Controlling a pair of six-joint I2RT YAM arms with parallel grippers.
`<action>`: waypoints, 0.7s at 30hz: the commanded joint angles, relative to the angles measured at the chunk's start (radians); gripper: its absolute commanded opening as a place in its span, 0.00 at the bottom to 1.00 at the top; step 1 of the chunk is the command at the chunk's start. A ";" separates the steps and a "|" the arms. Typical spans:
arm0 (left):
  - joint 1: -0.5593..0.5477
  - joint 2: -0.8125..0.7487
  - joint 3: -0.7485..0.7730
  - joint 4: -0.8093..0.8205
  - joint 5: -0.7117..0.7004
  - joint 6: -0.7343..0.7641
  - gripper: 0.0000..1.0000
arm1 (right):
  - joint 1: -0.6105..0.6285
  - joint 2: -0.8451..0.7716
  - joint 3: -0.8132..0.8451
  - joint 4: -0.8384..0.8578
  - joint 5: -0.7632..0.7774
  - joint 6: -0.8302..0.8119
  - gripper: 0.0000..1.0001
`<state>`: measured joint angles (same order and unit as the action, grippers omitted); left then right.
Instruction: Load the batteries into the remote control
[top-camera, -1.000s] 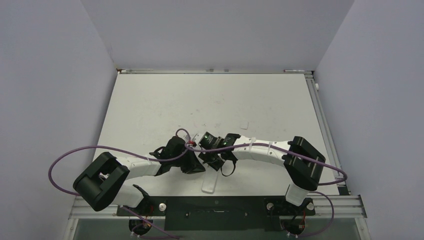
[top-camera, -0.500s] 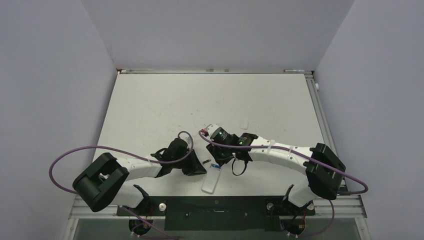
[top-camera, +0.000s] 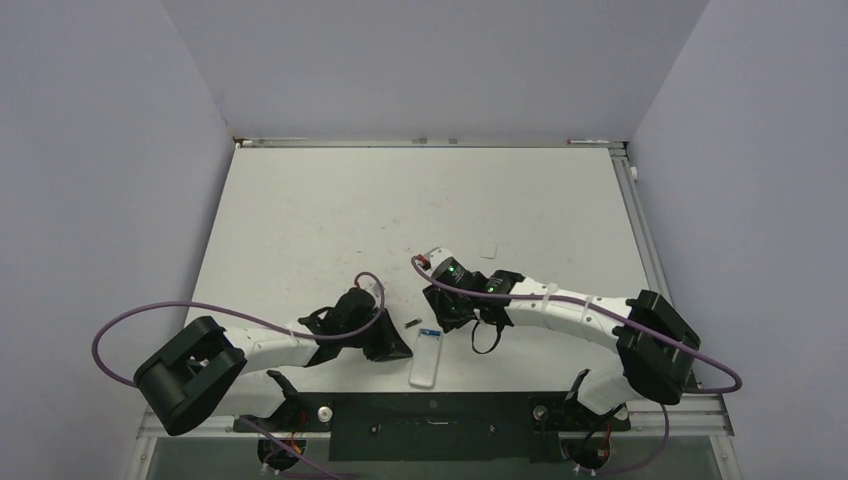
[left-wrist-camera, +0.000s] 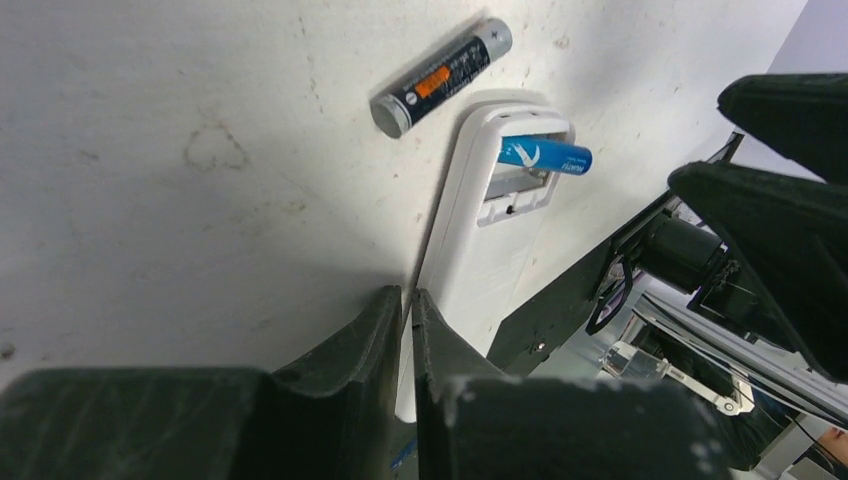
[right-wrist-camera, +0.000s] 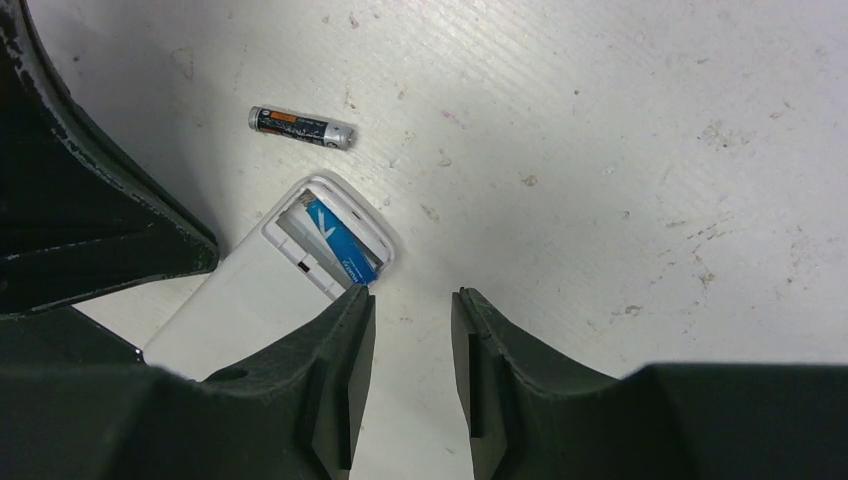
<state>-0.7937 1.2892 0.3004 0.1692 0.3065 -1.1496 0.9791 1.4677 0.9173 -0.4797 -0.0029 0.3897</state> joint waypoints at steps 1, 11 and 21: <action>-0.041 -0.031 -0.012 0.048 -0.021 -0.033 0.06 | -0.014 -0.054 -0.020 0.044 0.024 0.031 0.34; -0.080 -0.118 -0.012 -0.017 -0.077 -0.052 0.06 | -0.040 -0.069 -0.016 0.035 0.012 0.021 0.35; -0.024 -0.171 0.038 -0.061 -0.095 0.023 0.34 | -0.054 -0.091 -0.027 0.041 0.011 0.022 0.35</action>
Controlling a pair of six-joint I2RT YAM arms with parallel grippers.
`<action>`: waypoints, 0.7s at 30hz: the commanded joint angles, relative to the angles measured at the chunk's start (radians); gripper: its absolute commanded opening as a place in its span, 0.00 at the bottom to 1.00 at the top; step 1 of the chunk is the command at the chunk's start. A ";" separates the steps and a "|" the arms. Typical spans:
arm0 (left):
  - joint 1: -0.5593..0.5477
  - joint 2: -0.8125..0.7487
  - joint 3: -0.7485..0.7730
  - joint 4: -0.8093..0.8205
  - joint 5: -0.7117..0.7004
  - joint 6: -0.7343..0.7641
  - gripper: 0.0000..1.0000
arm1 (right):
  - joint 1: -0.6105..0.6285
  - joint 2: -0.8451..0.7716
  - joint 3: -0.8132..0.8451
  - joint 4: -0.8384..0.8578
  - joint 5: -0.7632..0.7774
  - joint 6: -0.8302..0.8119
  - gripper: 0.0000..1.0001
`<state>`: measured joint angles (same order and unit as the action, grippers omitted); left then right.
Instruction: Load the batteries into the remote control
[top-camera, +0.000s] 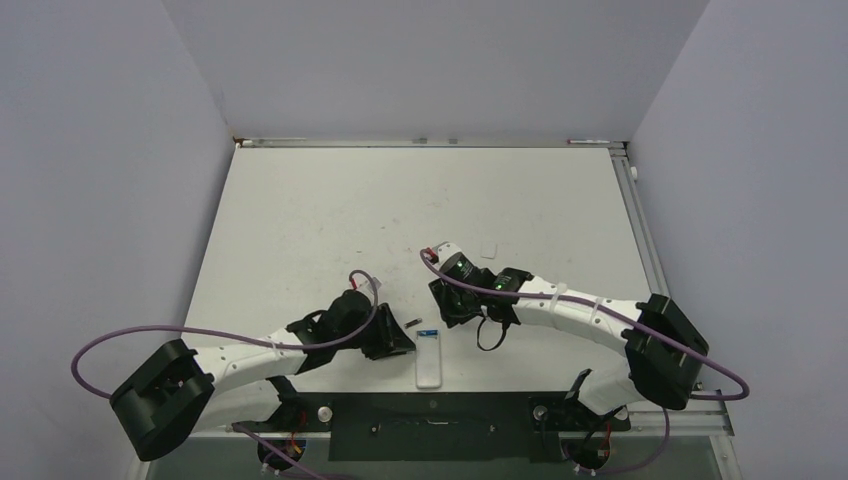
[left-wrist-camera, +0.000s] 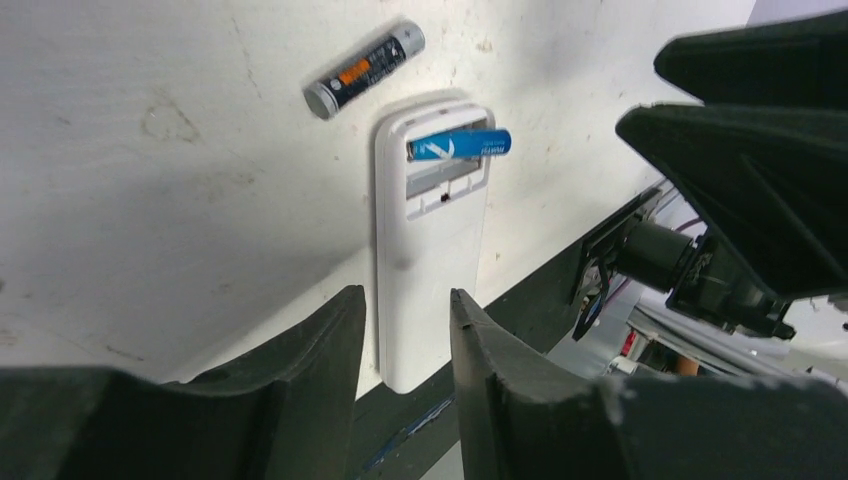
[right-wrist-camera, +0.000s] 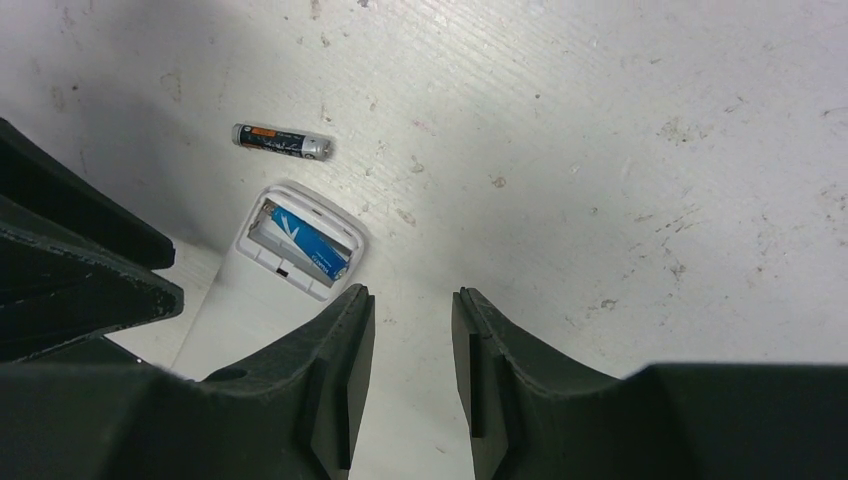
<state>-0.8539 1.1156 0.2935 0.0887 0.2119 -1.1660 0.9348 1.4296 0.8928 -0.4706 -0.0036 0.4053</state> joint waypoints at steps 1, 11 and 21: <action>0.054 0.012 0.045 0.036 0.015 0.045 0.36 | -0.011 -0.057 -0.004 0.033 0.011 0.006 0.35; 0.142 0.163 0.036 0.288 0.165 0.070 0.43 | -0.026 -0.107 -0.061 0.090 -0.048 0.044 0.36; 0.150 0.248 0.045 0.381 0.200 0.064 0.40 | -0.031 -0.183 -0.169 0.190 -0.129 0.117 0.36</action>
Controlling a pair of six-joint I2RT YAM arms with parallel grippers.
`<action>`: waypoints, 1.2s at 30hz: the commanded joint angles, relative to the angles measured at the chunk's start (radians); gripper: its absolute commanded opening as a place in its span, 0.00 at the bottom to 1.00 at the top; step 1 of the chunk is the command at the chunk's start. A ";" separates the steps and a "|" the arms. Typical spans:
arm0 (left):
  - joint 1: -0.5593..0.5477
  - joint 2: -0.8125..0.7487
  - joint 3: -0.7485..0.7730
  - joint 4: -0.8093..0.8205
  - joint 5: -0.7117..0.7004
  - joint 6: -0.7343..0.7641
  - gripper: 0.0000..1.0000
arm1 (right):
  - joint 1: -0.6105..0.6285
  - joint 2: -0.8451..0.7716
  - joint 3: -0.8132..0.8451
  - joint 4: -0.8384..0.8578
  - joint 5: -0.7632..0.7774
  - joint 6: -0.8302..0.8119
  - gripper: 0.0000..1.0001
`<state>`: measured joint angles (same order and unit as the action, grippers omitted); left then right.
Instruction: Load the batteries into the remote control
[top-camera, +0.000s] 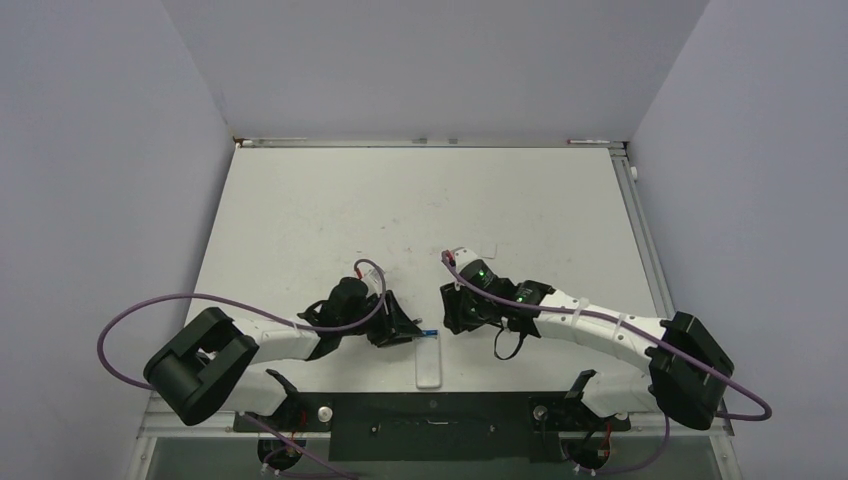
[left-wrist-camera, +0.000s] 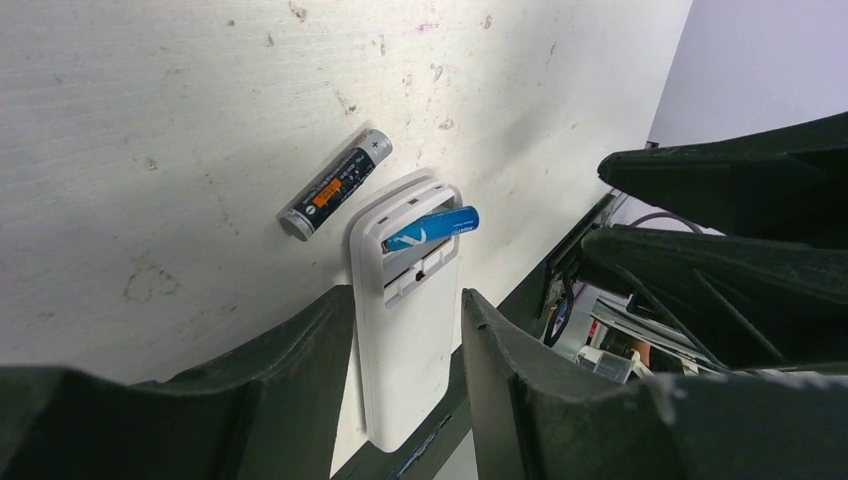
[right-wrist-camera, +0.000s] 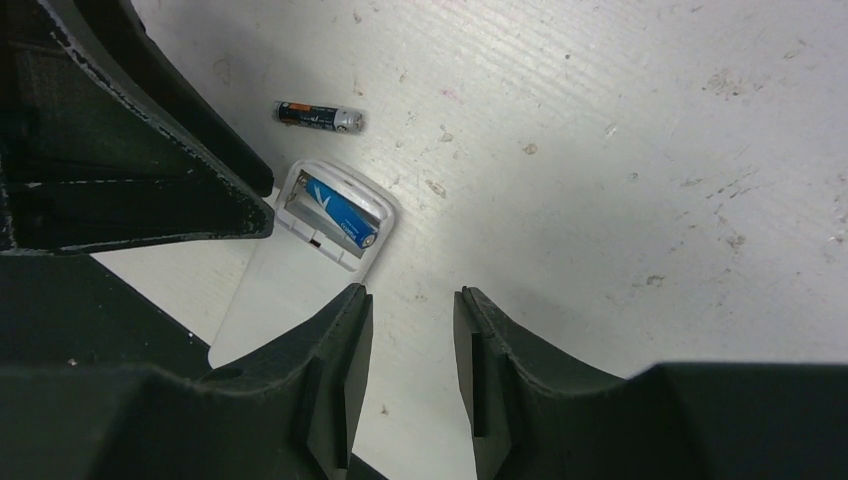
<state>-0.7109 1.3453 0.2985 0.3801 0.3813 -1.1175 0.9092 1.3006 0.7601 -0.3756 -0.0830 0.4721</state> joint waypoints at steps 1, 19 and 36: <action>0.008 0.024 0.042 0.093 0.031 0.017 0.39 | -0.006 -0.057 -0.046 0.104 -0.054 0.061 0.36; 0.008 0.058 0.039 0.118 0.040 0.017 0.32 | -0.006 -0.015 -0.120 0.239 -0.102 0.166 0.30; 0.008 0.079 0.034 0.111 0.035 0.029 0.30 | -0.006 0.066 -0.114 0.272 -0.119 0.204 0.26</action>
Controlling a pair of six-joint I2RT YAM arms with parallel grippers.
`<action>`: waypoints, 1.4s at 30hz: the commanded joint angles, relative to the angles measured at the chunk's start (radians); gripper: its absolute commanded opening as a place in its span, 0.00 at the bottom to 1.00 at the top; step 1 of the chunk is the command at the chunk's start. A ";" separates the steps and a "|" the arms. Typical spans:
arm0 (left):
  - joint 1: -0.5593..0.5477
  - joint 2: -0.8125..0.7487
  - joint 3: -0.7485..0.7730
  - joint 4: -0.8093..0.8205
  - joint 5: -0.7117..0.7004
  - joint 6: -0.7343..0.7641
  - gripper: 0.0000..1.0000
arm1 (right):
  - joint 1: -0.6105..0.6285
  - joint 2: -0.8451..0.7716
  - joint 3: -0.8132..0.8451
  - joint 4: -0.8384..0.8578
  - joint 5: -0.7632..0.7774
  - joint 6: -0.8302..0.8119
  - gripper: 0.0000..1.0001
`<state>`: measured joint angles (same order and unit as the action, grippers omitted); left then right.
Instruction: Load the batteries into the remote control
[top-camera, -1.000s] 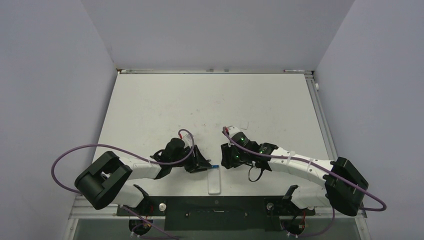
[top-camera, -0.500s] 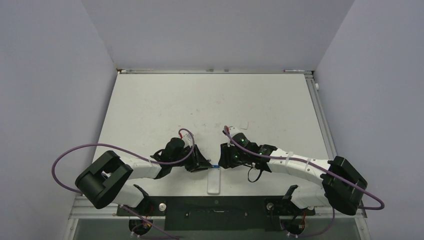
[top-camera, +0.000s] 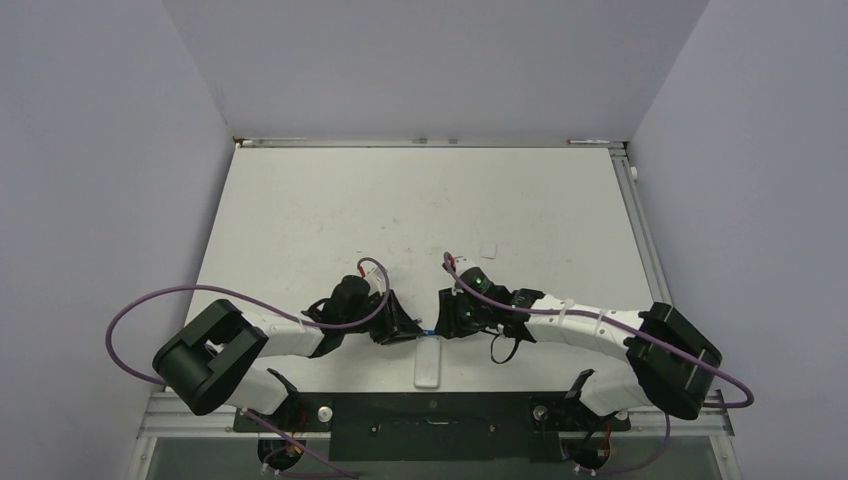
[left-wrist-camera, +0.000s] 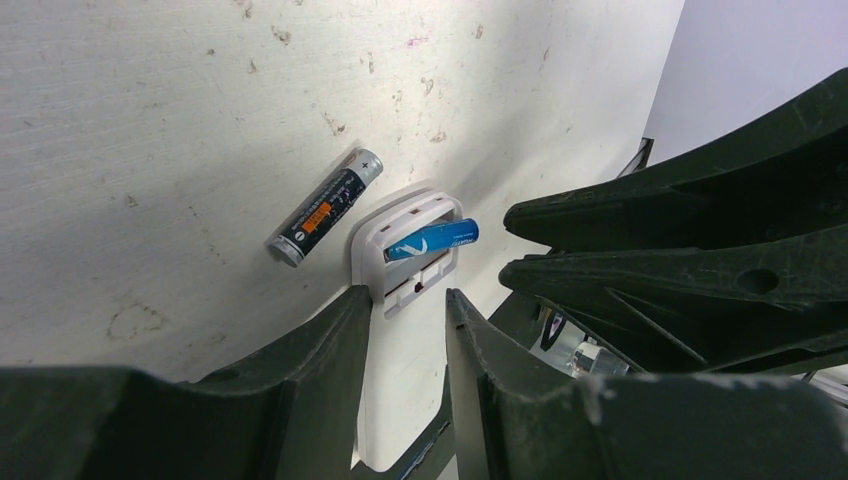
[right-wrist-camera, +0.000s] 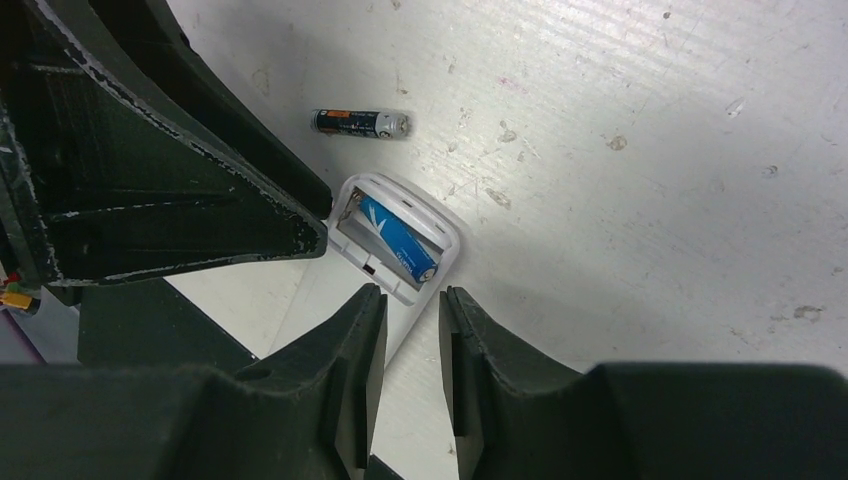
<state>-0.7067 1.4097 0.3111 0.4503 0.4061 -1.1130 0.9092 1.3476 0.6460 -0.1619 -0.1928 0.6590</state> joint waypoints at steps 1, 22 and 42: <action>0.005 0.015 0.022 0.042 0.011 0.024 0.30 | -0.006 0.022 0.001 0.059 -0.012 0.017 0.26; 0.004 0.011 0.025 0.033 0.013 0.022 0.28 | -0.005 0.078 0.023 0.090 -0.043 0.011 0.19; 0.004 0.015 0.029 0.034 0.017 0.022 0.27 | -0.004 0.040 0.046 0.024 0.026 -0.009 0.24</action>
<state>-0.7059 1.4235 0.3111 0.4496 0.4072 -1.1103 0.9092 1.4208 0.6510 -0.1387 -0.2005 0.6632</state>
